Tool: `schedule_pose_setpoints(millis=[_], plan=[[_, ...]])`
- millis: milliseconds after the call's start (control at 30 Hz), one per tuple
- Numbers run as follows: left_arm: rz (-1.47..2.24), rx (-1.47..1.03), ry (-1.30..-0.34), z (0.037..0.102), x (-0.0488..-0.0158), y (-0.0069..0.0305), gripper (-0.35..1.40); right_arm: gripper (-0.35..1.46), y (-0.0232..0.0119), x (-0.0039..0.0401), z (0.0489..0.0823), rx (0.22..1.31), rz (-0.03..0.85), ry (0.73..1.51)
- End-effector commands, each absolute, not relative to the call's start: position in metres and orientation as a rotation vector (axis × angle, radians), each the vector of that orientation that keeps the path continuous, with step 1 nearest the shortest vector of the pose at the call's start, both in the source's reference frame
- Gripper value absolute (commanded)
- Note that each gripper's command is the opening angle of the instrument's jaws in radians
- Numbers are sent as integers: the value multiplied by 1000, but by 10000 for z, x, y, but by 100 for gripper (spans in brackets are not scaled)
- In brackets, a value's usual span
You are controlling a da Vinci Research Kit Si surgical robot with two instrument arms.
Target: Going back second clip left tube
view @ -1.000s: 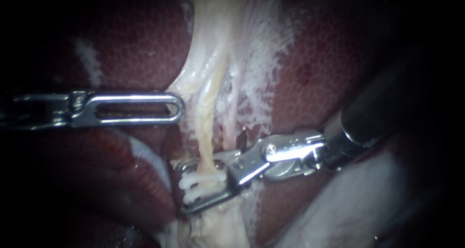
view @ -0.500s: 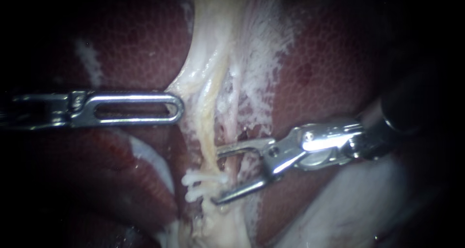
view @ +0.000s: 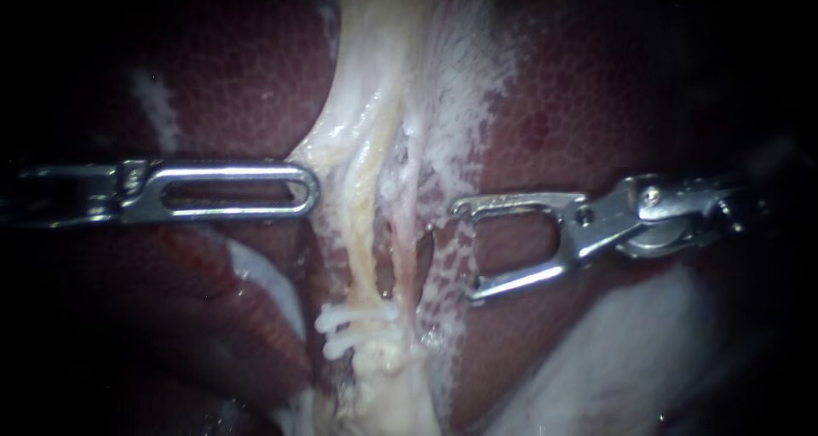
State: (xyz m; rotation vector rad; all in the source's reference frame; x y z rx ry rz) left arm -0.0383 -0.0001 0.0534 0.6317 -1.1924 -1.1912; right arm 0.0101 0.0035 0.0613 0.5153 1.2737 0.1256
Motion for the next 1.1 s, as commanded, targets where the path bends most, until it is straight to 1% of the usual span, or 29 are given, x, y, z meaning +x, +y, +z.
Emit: schedule_pose_setpoints(millis=[33,233,633,833,1100], plan=[[-1192,631,-1192,534,-383,-1,-35,60,37,98,609,514,127,1273],[-1192,631,-1192,535,-383,0,-35,60,45,86,595,510,120,1275],[-1191,623,-1194,555,-390,2,-35,60,44,85,595,507,115,1277],[-1213,627,-1190,572,-399,3,-35,60,44,85,594,507,115,1277],[-1204,646,-1186,583,-420,-6,-35,60,43,85,594,507,115,1277]])
